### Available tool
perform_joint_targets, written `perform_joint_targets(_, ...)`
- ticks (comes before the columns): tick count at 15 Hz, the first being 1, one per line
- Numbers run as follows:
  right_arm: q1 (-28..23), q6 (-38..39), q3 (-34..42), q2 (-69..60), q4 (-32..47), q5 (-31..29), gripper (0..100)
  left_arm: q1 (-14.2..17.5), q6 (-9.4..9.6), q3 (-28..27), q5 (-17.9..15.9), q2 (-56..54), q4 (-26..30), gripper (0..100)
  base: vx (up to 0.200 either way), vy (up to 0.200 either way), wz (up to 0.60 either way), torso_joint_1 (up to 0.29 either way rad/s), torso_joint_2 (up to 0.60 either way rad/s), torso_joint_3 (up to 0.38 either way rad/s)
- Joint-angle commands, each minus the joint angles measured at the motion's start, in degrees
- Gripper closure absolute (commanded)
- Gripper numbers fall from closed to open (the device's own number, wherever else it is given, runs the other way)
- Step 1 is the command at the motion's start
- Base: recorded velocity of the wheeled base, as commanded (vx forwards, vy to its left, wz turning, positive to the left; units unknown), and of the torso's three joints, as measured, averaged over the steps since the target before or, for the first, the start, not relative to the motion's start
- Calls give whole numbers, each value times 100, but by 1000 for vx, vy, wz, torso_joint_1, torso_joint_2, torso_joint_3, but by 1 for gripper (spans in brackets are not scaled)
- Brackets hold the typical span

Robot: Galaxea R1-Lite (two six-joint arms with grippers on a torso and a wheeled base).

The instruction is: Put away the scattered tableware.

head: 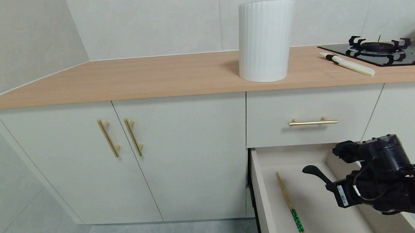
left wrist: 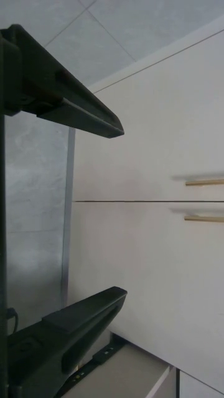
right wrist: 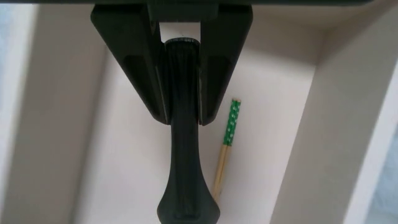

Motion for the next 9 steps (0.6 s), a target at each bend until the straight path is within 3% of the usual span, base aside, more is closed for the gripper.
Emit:
perform_joint_targets(1,32,178,-24,1181,-522,-6,100,1,-4,2,1,2,-2,0,0,0,0,0,0,0)
perform_joint_targets(3,14,187,11,1629,-935,-33,100,1,-4,2,1,2,-2,0,0,0,0,0,0,0)
perform_joint_targets(4,-74,195,90,2288,-1656,-94,100,1,-4,2,1,2,-2,0,0,0,0,0,0,0)
perform_joint_targets(6,-109,187,134,2578,-2007,-147,100,1,-4,2,1,2,-2,0,0,0,0,0,0,0)
perform_joint_targets(9,-179,160,283,3404,-3308,-235,100,1,-4,2,1,2,-2,0,0,0,0,0,0,0)
